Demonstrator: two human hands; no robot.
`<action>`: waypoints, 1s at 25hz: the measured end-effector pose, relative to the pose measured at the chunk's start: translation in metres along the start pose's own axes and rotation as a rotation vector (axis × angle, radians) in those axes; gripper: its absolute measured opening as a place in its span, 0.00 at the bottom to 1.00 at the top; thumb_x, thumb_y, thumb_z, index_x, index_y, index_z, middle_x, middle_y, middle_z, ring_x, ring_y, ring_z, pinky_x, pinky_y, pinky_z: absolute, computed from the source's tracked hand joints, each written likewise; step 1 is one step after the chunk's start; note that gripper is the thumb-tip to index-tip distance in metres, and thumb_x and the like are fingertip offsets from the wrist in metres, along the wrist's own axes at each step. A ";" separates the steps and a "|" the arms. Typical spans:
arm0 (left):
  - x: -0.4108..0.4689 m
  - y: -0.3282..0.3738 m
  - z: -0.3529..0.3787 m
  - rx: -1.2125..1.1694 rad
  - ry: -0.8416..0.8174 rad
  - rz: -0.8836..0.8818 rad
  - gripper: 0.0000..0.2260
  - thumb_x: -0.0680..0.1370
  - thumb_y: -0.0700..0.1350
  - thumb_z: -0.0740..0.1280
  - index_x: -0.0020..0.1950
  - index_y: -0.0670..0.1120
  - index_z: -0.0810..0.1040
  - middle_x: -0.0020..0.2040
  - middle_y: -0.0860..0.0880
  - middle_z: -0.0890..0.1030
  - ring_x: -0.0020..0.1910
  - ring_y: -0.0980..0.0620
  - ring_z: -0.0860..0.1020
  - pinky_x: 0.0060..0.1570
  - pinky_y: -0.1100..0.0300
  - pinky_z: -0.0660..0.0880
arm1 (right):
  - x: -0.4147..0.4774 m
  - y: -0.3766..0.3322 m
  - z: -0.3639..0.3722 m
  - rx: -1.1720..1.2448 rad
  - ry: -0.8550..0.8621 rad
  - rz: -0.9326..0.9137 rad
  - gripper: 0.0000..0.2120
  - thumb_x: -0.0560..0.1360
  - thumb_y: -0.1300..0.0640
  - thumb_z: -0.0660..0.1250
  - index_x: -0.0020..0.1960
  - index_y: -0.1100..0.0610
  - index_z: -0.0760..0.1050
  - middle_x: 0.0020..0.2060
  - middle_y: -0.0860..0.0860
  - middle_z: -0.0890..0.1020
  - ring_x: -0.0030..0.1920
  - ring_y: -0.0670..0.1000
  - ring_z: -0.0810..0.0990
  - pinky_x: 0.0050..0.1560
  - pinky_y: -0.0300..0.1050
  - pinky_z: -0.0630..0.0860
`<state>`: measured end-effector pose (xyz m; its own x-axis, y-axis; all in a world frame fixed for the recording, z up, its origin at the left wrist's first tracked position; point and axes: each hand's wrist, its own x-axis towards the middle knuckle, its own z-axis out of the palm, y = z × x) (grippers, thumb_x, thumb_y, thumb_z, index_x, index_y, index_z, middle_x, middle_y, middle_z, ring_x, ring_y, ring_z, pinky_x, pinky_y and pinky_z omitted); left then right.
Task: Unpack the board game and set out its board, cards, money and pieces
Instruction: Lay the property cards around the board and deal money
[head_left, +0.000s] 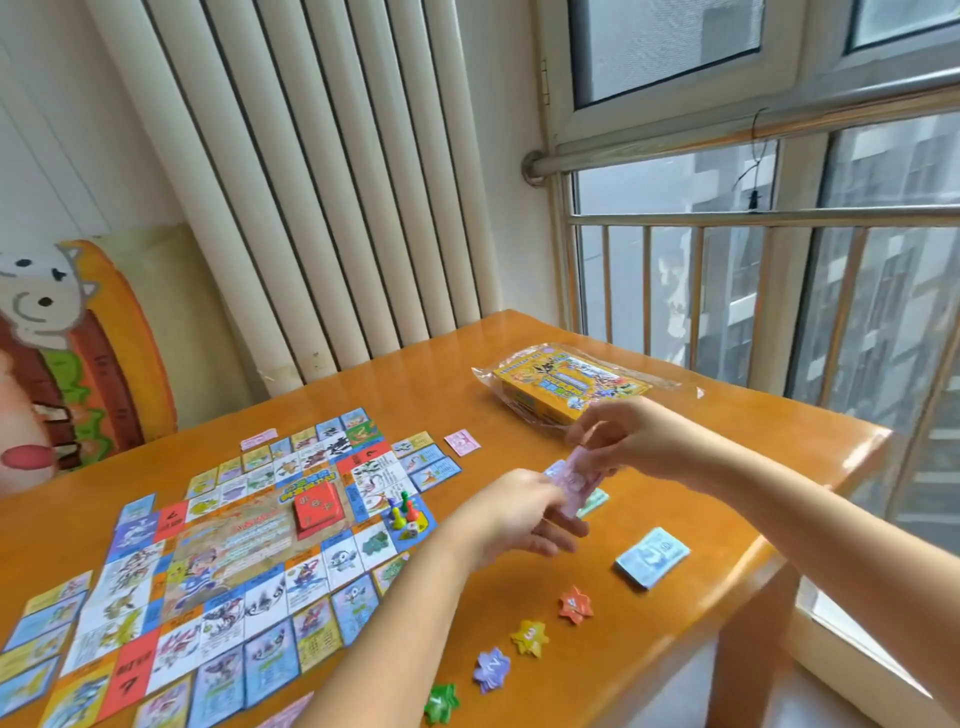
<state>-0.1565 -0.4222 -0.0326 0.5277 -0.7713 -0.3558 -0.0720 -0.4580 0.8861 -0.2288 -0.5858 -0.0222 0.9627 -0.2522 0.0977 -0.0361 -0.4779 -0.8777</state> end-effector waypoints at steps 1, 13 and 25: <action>0.005 -0.003 0.004 0.098 0.039 -0.011 0.07 0.79 0.36 0.55 0.51 0.42 0.72 0.45 0.44 0.80 0.32 0.53 0.78 0.29 0.65 0.73 | -0.003 0.009 -0.005 0.018 0.011 0.059 0.09 0.69 0.67 0.74 0.44 0.57 0.78 0.34 0.52 0.80 0.33 0.47 0.78 0.35 0.36 0.75; 0.003 -0.033 0.023 0.869 0.128 0.244 0.19 0.81 0.40 0.53 0.68 0.55 0.71 0.61 0.46 0.74 0.60 0.48 0.73 0.59 0.57 0.70 | -0.015 0.058 0.014 -0.471 0.112 0.128 0.06 0.69 0.59 0.74 0.45 0.53 0.80 0.39 0.47 0.82 0.40 0.46 0.79 0.39 0.38 0.74; 0.004 -0.034 0.028 0.958 0.126 0.222 0.17 0.82 0.43 0.54 0.67 0.58 0.72 0.60 0.46 0.71 0.62 0.48 0.70 0.64 0.53 0.68 | -0.062 0.056 -0.007 -0.544 -0.018 -0.132 0.03 0.74 0.50 0.69 0.48 0.44 0.79 0.47 0.40 0.80 0.47 0.40 0.78 0.49 0.34 0.74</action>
<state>-0.1756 -0.4220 -0.0725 0.5014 -0.8558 -0.1269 -0.8050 -0.5153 0.2941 -0.2926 -0.6028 -0.0742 0.9727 -0.1485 0.1784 -0.0431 -0.8709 -0.4895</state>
